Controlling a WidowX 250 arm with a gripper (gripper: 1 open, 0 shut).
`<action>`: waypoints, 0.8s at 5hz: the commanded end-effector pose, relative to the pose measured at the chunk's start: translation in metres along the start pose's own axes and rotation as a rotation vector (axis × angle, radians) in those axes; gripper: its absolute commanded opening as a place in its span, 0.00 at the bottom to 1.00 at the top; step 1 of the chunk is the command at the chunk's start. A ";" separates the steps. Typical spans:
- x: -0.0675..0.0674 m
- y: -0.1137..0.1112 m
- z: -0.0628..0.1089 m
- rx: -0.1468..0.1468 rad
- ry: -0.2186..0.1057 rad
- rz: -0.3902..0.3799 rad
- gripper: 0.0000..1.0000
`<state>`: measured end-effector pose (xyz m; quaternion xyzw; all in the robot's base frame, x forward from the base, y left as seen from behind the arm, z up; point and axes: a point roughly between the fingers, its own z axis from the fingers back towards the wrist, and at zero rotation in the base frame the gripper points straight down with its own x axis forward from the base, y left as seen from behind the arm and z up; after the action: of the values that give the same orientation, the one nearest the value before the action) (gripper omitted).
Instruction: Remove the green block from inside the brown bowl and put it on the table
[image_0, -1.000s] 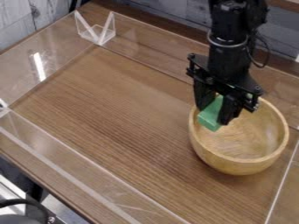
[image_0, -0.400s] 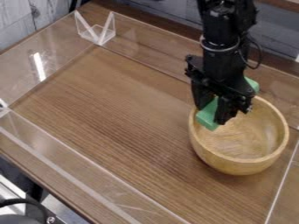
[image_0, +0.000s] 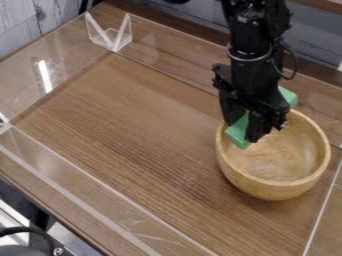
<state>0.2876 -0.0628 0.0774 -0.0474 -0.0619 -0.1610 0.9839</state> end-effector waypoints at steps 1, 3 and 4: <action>0.009 0.003 0.022 0.014 -0.095 -0.005 0.00; 0.012 0.004 0.020 0.018 -0.111 -0.006 0.00; 0.013 0.004 0.018 0.019 -0.117 -0.005 0.00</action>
<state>0.2933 -0.0632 0.0761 -0.0468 -0.0844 -0.1638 0.9818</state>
